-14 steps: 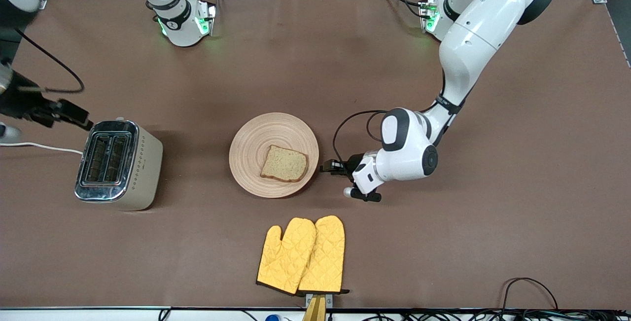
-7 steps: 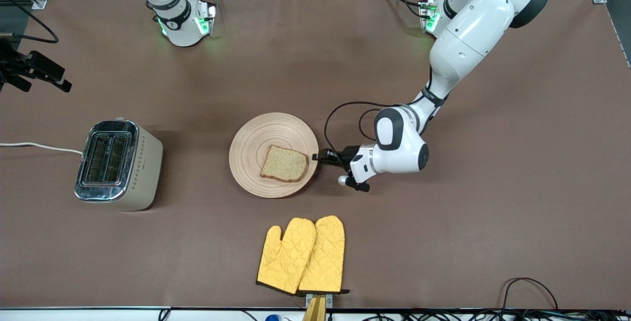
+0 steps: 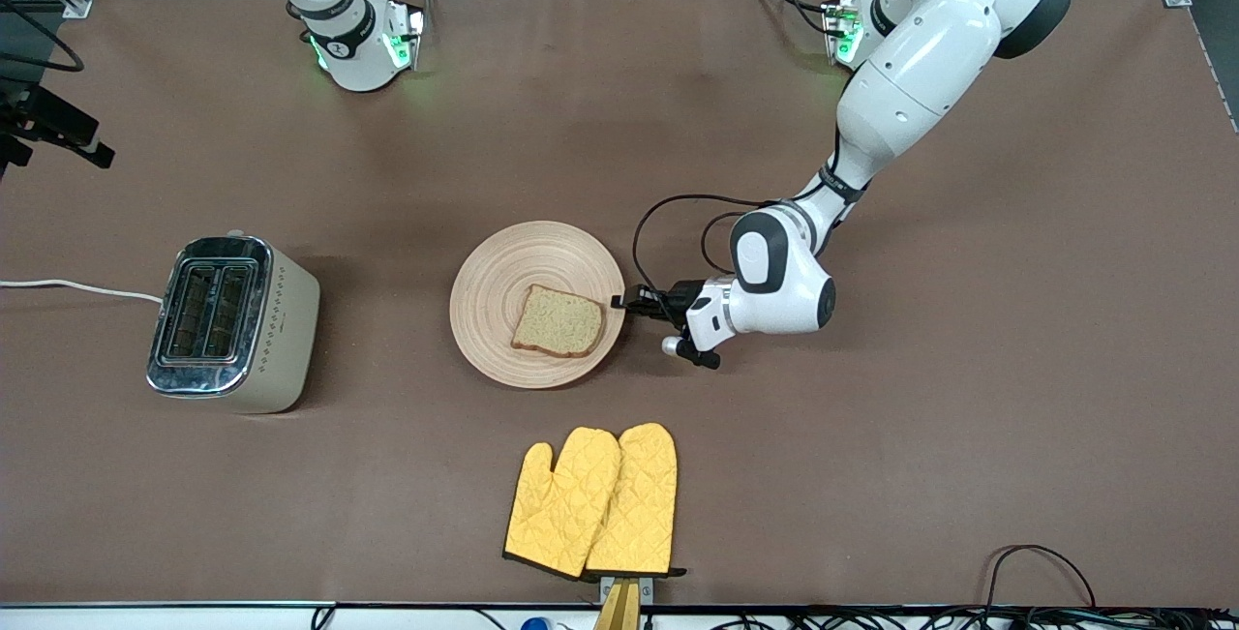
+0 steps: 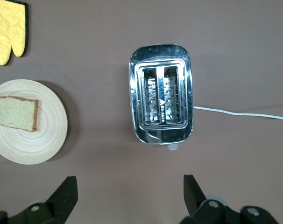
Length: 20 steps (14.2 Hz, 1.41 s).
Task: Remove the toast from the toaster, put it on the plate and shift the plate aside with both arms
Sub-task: 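Grip the plate rim with the left gripper while the right gripper withdraws, then drag the plate with the left gripper away from the toaster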
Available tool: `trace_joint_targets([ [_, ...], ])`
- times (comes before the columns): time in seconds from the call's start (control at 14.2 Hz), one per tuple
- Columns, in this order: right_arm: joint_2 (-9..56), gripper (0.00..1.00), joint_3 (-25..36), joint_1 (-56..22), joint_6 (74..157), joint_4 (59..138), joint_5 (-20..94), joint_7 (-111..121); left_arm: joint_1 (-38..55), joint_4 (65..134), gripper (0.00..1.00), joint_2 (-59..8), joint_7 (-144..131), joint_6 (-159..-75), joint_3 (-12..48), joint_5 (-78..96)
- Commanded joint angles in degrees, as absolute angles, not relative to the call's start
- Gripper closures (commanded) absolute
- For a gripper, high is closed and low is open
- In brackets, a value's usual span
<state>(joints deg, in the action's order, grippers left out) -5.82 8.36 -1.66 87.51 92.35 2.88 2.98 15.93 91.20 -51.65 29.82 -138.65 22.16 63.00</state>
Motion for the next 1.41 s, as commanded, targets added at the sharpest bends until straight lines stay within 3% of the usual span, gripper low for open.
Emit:
trace_joint_targets([
  [0.0,-5.4,0.0,7.6,-0.4,87.2,91.7,2.5,5.1,16.3,91.3,0.97,-51.6,31.2,-139.7,22.3,65.0],
  [0.42,-5.7,0.0,7.0,0.0,89.7,92.8,1.6,4.6,13.9,91.2,1.0,-48.7,30.9,-139.0,23.1,66.4],
  [0.77,-5.7,0.0,2.5,1.6,89.9,92.7,-2.5,4.0,0.6,91.6,0.99,-44.4,30.5,-135.4,31.3,66.2],
  [1.34,-5.7,0.0,2.6,3.8,90.1,92.8,-1.4,4.1,-16.3,90.9,1.0,-42.9,31.2,-124.0,31.4,58.5],
])
